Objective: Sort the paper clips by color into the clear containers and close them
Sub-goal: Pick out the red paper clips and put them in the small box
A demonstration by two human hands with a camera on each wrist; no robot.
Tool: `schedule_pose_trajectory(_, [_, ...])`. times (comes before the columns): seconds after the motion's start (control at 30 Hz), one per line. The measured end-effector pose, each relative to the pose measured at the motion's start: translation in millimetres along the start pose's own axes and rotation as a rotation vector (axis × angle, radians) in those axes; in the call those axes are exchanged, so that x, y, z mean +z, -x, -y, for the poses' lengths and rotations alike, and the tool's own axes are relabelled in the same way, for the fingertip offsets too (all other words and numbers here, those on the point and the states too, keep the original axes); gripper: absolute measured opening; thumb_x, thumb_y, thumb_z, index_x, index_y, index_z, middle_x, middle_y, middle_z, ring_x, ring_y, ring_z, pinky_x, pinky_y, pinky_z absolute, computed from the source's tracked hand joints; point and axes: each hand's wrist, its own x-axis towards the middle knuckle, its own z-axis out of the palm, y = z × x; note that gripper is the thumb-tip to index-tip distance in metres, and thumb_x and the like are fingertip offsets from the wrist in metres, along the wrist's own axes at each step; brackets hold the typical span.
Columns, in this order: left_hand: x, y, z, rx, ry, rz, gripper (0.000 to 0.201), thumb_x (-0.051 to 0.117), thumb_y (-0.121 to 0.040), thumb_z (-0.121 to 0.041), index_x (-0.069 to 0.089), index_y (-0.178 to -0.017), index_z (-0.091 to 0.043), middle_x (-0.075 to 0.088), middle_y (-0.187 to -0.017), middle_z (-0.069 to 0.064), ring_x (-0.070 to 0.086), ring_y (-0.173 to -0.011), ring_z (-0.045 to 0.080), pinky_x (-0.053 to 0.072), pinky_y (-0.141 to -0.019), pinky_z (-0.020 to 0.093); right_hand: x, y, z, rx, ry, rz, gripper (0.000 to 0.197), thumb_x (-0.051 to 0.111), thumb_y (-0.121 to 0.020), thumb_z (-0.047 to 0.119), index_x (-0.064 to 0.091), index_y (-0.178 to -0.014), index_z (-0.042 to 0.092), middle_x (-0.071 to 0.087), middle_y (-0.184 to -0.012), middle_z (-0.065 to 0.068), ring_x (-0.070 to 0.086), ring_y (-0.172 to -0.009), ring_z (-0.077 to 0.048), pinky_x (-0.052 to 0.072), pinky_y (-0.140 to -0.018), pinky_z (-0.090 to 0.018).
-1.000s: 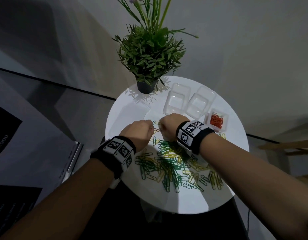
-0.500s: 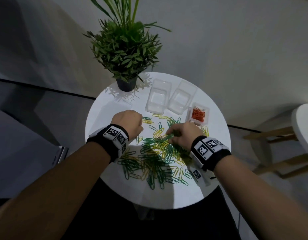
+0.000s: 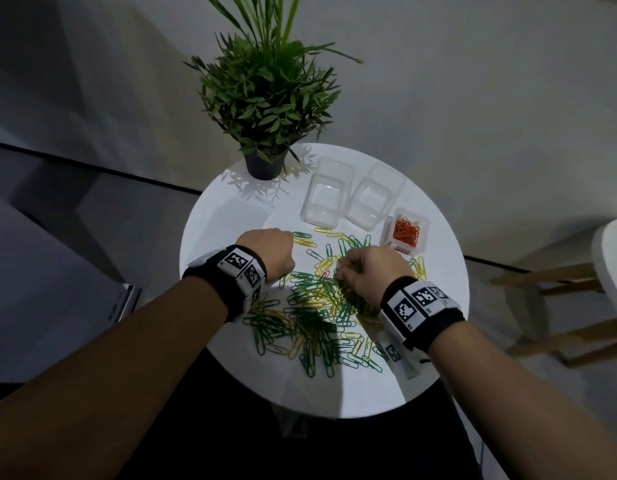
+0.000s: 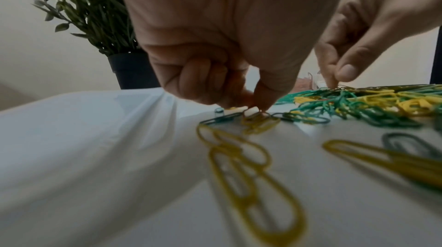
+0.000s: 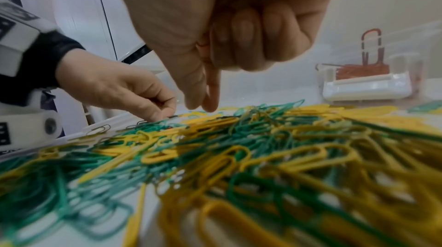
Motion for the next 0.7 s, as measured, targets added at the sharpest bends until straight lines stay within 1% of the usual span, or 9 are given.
schedule_pose_trajectory(0.07, [2, 1, 2, -0.007, 0.066, -0.004, 0.012, 0.046, -0.089, -0.019, 0.05, -0.098, -0.011, 0.058, -0.102, 0.009, 0.05, -0.079, 0.027, 0.037, -0.066, 0.032, 1, -5, 4, -0.021, -0.008, -0.011, 0.007, 0.064, -0.086, 0.031, 0.07, -0.089, 0.028, 0.07, -0.086, 0.009, 0.064, -0.085, -0.015, 0.049, -0.068, -0.026])
schedule_pose_trajectory(0.13, [2, 3, 3, -0.017, 0.178, -0.018, 0.01, 0.043, -0.089, -0.018, 0.047, -0.094, -0.01, 0.059, -0.101, 0.01, 0.053, -0.081, 0.028, 0.04, -0.067, 0.033, 2, -9, 8, -0.052, 0.006, -0.003, 0.009, 0.065, -0.085, 0.027, 0.07, -0.092, 0.03, 0.071, -0.094, 0.006, 0.064, -0.091, -0.017, 0.051, -0.073, -0.027])
schedule_pose_trajectory(0.2, [1, 6, 3, -0.029, 0.323, -0.02, 0.014, 0.042, -0.087, -0.014, 0.049, -0.095, -0.005, 0.061, -0.1, 0.011, 0.057, -0.085, 0.03, 0.047, -0.072, 0.038, 4, -12, 11, -0.096, 0.028, 0.055, 0.016, 0.065, -0.085, 0.023, 0.071, -0.096, 0.033, 0.072, -0.098, 0.005, 0.063, -0.095, -0.018, 0.053, -0.079, -0.03])
schedule_pose_trajectory(0.27, [0, 7, 2, -0.045, 0.445, -0.007, 0.018, 0.04, -0.087, -0.009, 0.05, -0.099, 0.0, 0.062, -0.101, 0.016, 0.059, -0.091, 0.034, 0.05, -0.078, 0.042, 4, -14, 13, -0.131, 0.056, 0.105, 0.019, 0.065, -0.084, 0.022, 0.07, -0.098, 0.034, 0.071, -0.1, 0.006, 0.063, -0.098, -0.018, 0.053, -0.082, -0.033])
schedule_pose_trajectory(0.37, [5, 8, 3, -0.085, 0.451, 0.016, 0.018, 0.036, -0.094, -0.005, 0.048, -0.104, 0.002, 0.062, -0.104, 0.02, 0.059, -0.093, 0.035, 0.047, -0.077, 0.04, 1, -18, 15, -0.156, 0.094, 0.131, 0.017, 0.063, -0.085, 0.021, 0.07, -0.096, 0.032, 0.072, -0.1, 0.008, 0.064, -0.097, -0.018, 0.053, -0.084, -0.033])
schedule_pose_trajectory(0.47, [7, 9, 7, -0.055, 0.431, 0.002, 0.018, 0.034, -0.096, -0.005, 0.049, -0.104, -0.001, 0.064, -0.101, 0.018, 0.06, -0.089, 0.033, 0.048, -0.075, 0.038, -2, -19, 15, -0.18, 0.098, 0.127, 0.011, 0.06, -0.084, 0.019, 0.067, -0.088, 0.027, 0.071, -0.092, 0.009, 0.064, -0.093, -0.019, 0.053, -0.08, -0.033])
schedule_pose_trajectory(0.57, [1, 12, 16, -0.052, 0.582, -0.037, 0.018, 0.037, -0.095, -0.01, 0.054, -0.102, -0.01, 0.063, -0.099, 0.009, 0.061, -0.085, 0.027, 0.051, -0.076, 0.036, -2, -17, 17, -0.193, 0.079, 0.132, 0.018, 0.061, -0.083, 0.019, 0.067, -0.095, 0.031, 0.07, -0.094, 0.008, 0.063, -0.093, -0.018, 0.053, -0.08, -0.031])
schedule_pose_trajectory(0.63, [-5, 15, 21, -0.058, 0.683, -0.059, 0.019, 0.04, -0.094, -0.008, 0.059, -0.096, -0.009, 0.064, -0.096, 0.006, 0.061, -0.077, 0.023, 0.052, -0.074, 0.035, -1, -15, 20, -0.205, 0.078, 0.137, 0.023, 0.06, -0.083, 0.017, 0.069, -0.098, 0.032, 0.07, -0.093, 0.01, 0.062, -0.091, -0.015, 0.052, -0.079, -0.029])
schedule_pose_trajectory(0.7, [-10, 20, 22, -0.073, 0.777, -0.065, 0.024, 0.039, -0.095, -0.006, 0.062, -0.089, -0.004, 0.062, -0.084, 0.002, 0.056, -0.064, 0.016, 0.051, -0.067, 0.034, 0, -17, 22, -0.21, 0.064, 0.142, 0.022, 0.057, -0.082, 0.012, 0.069, -0.093, 0.027, 0.07, -0.086, 0.012, 0.064, -0.089, -0.014, 0.053, -0.078, -0.029])
